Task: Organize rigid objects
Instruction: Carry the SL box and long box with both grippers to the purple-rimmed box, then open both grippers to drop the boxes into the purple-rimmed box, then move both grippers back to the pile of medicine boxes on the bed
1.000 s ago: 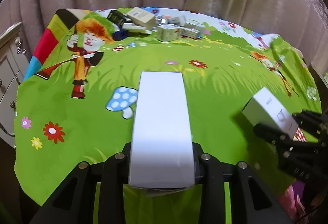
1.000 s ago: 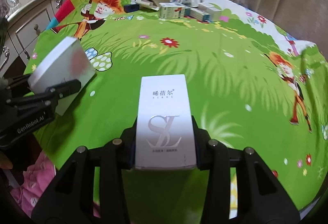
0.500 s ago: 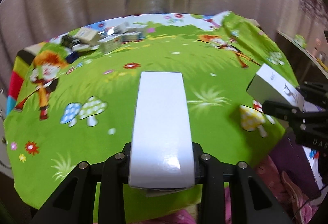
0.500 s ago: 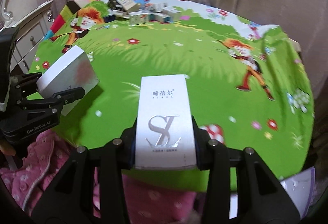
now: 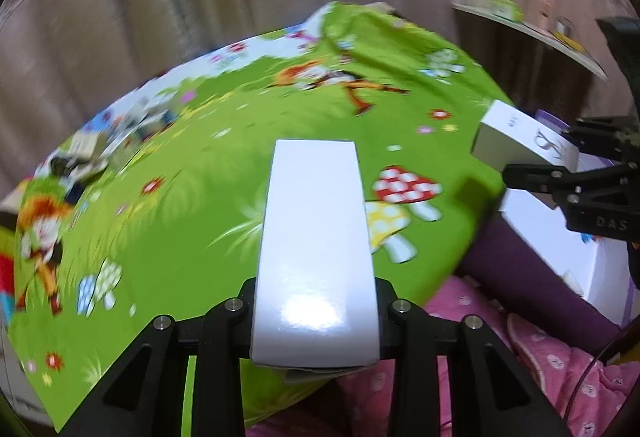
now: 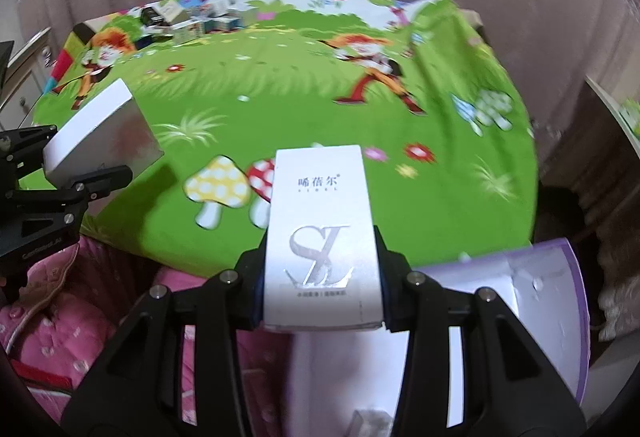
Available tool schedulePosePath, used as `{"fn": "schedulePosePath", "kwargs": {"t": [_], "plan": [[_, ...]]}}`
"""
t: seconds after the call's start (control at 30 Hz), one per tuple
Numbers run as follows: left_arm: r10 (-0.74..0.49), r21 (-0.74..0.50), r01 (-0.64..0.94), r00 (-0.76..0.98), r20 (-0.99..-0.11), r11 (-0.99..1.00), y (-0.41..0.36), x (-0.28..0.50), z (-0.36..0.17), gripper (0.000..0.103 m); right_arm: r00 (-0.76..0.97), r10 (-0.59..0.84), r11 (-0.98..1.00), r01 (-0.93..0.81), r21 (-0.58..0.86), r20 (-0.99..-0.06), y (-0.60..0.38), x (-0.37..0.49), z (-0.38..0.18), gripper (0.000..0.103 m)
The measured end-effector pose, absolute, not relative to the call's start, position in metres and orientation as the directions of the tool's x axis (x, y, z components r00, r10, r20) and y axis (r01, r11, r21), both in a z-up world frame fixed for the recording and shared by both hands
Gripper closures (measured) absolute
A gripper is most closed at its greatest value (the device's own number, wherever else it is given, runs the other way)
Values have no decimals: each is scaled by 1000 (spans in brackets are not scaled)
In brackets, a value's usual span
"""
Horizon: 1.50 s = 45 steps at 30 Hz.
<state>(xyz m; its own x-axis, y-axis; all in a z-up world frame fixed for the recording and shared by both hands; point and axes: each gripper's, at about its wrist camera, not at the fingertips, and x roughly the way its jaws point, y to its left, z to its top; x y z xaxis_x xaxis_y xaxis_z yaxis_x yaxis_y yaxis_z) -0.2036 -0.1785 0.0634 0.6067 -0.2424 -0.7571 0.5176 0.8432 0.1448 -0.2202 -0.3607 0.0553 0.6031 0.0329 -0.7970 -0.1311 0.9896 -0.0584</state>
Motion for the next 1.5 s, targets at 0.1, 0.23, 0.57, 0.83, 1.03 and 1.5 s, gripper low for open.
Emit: {"fn": "schedulePosePath", "kwargs": {"t": [0.1,0.23,0.57,0.83,1.03,1.5], "plan": [[-276,161,586,583,-764,794,-206,-210,66,68,601,4,994,-86,-60,-799,-383,-228,54,57],[-326,148,673,523,-787,725,-242,-219,68,68,599,-49,997,-12,-70,-800,-416,-242,54,57],[-393,29,855,268,-880,518,-347,-249,53,68,546,-207,967,239,-86,-812,-518,-292,47,57],[-364,79,896,256,-895,437,-394,-271,32,67,536,-237,940,337,-52,-810,-563,-319,41,57],[-435,56,915,242,-867,398,-402,-273,32,46,522,-209,941,337,-26,-827,-565,-310,29,21],[-598,-197,826,196,-778,527,-296,-209,56,23,571,-198,973,211,-91,-796,-511,-267,64,20]]}}
